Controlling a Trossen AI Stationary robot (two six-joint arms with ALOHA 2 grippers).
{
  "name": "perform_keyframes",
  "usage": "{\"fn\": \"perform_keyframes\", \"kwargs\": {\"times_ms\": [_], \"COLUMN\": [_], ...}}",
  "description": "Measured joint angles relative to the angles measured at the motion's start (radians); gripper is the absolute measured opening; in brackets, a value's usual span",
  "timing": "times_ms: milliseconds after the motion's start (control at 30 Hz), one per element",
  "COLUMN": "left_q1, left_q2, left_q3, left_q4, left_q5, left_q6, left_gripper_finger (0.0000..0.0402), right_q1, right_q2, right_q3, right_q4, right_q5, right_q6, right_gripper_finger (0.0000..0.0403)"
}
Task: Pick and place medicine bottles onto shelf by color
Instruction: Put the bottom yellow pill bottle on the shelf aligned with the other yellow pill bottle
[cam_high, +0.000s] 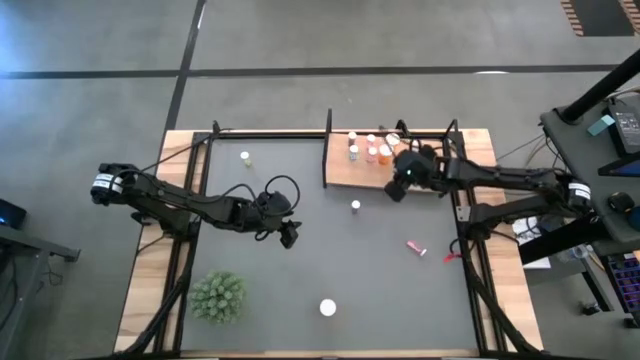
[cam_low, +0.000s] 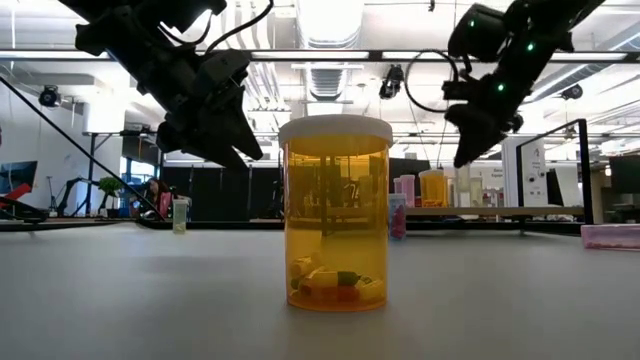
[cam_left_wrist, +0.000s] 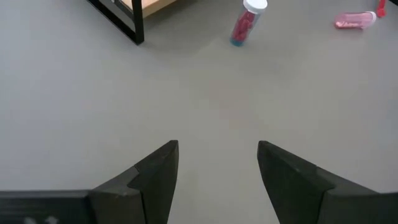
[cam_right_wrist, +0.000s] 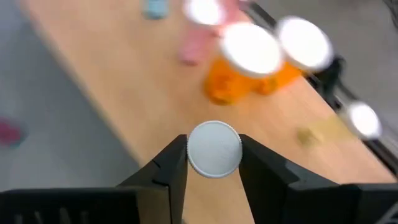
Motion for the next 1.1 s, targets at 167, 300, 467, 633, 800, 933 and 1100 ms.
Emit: {"fn": "perform_keyframes", "kwargs": {"times_ms": [167,300,467,633,800,933,1100], "left_q1": [0.000,0.000,0.000,0.000,0.000,0.000,0.000], "left_q2": [0.000,0.000,0.000,0.000,0.000,0.000,0.000], "left_q3": [0.000,0.000,0.000,0.000,0.001,0.001,0.001], "left_q4": [0.002,0.001,0.001,0.001,0.000,0.000,0.000], "left_q5": [0.000,-0.008,-0.017,-0.017,-0.017,-0.017,-0.017], "left_q6": [0.002,0.002,0.002,0.002,0.004,0.004,0.004], "left_gripper_finger": [0.0203,0.0203,0.0203,0.0203,0.0203,0.0203,0.0203], "right_q1": [-0.107,-0.167,-0.217,-0.243,-0.245,-0.245,-0.245], "right_q2": [0.013,0.044,0.078,0.088,0.088,0.088,0.088], "right_q3": [-0.004,-0.005,-0.005,-0.005,-0.005,-0.005,-0.018], "right_q4": [0.001,0.014,0.027,0.029,0.029,0.029,0.022], "right_q5": [0.000,0.001,0.004,0.022,0.046,0.056,0.057], "right_q6": [0.063,0.076,0.078,0.092,0.092,0.093,0.094], "right_gripper_finger": [0.0126,0.0122,0.0118,0.0125,0.0127,0.0120,0.0119]}}
